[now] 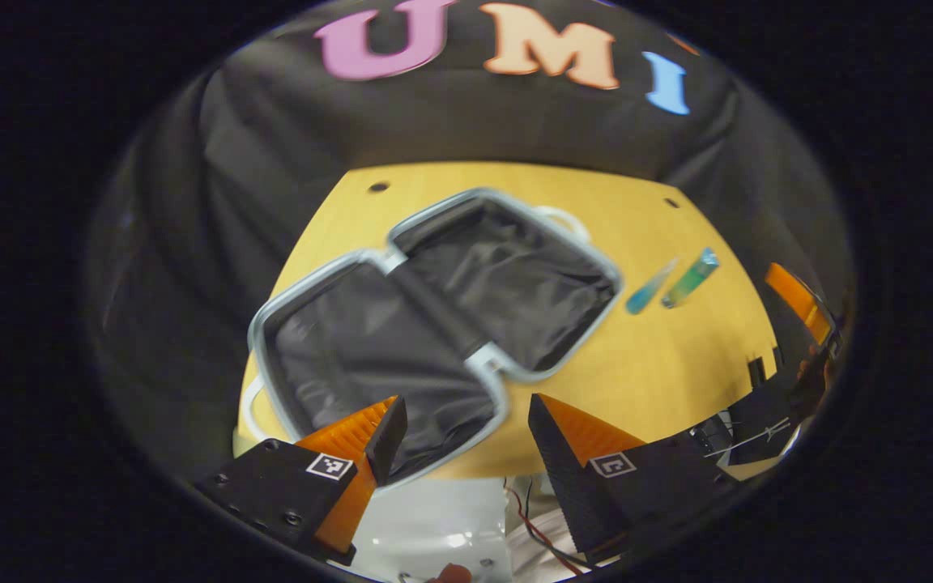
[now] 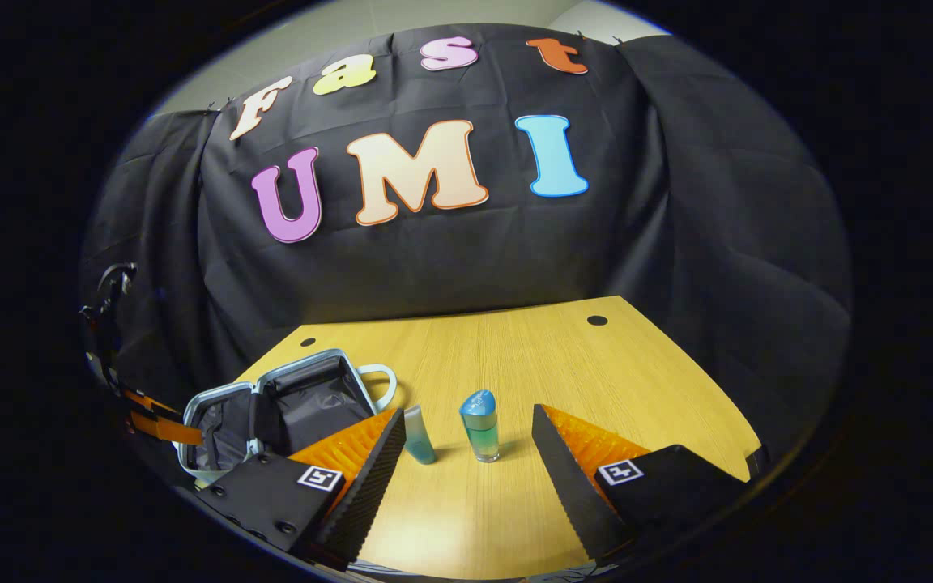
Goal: First open the suitcase, pack the skin care products into it, and then close the suitcase.
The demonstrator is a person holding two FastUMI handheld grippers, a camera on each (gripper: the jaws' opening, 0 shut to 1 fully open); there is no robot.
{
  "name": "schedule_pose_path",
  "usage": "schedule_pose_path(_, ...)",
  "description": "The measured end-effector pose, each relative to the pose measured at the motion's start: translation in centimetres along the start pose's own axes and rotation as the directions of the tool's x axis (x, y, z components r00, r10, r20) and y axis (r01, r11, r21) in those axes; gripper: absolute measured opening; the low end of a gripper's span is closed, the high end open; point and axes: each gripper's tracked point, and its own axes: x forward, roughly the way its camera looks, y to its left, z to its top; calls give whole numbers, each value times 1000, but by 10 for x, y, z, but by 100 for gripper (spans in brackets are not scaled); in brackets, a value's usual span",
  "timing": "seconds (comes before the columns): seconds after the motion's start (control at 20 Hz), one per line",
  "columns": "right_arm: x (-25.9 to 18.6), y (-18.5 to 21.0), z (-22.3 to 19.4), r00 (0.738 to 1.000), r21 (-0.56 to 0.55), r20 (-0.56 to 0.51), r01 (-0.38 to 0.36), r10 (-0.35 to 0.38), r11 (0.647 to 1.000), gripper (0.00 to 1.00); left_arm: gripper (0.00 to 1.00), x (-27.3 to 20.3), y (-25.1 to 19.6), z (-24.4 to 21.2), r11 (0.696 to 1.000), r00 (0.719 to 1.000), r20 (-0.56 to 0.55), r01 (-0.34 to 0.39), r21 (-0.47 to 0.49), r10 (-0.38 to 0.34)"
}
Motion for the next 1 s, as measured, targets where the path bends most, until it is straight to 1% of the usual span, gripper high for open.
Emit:
schedule_pose_path(0.1,9,-4,-4,999,-13,-22,-32,32,999,98,90,13,-47,14,997,996,63,65,46,-67)
schedule_pose_path(0.2,18,-13,-9,997,-22,-56,-63,61,998,98,90,30,-86,26,993,991,77,105,52,-109)
schedule_pose_path(0.25,22,-18,-10,995,-23,-66,-78,76,997,98,90,36,-108,26,992,990,82,115,51,-119)
schedule_pose_path(0.4,37,-34,-12,989,-35,-97,-116,112,993,98,89,72,-144,26,991,990,63,127,36,-129)
schedule_pose_path(0.45,42,-39,-14,986,-38,-109,-130,125,991,95,90,83,-156,26,990,988,62,138,36,-140)
schedule_pose_path(0.5,48,-45,-19,982,-38,-127,-149,143,988,98,89,95,-165,29,990,988,63,137,41,-139)
schedule_pose_path(0.55,53,-48,-24,976,-38,-144,-168,161,985,98,90,102,-172,28,990,989,66,131,53,-134)
schedule_pose_path(0.6,58,-50,-31,970,-35,-165,-189,181,981,95,90,112,-178,29,991,990,63,119,59,-123)
schedule_pose_path(0.65,62,-52,-38,962,-32,-185,-209,199,977,98,90,121,-185,30,992,991,59,116,59,-119)
schedule_pose_path(0.7,66,-55,-44,955,-30,-202,-227,216,973,98,90,132,-191,31,992,992,58,112,51,-115)
schedule_pose_path(0.75,70,-55,-49,948,-31,-217,-245,232,969,94,90,141,-197,32,993,992,57,107,45,-109)
schedule_pose_path(0.8,74,-56,-55,941,-32,-231,-260,246,965,99,90,149,-200,34,995,993,62,96,36,-98)
schedule_pose_path(0.85,79,-57,-63,935,-36,-245,-274,257,961,98,90,158,-206,37,995,993,70,95,23,-96)
schedule_pose_path(0.9,81,-58,-67,930,-40,-255,-285,266,958,94,90,164,-211,38,995,993,72,94,12,-95)
schedule_pose_path(0.95,84,-60,-71,925,-45,-264,-294,273,955,98,90,171,-214,40,996,993,79,85,-3,-85)
schedule_pose_path(1.0,87,-61,-74,922,-49,-271,-301,277,952,98,90,180,-215,43,997,993,87,76,-21,-74)
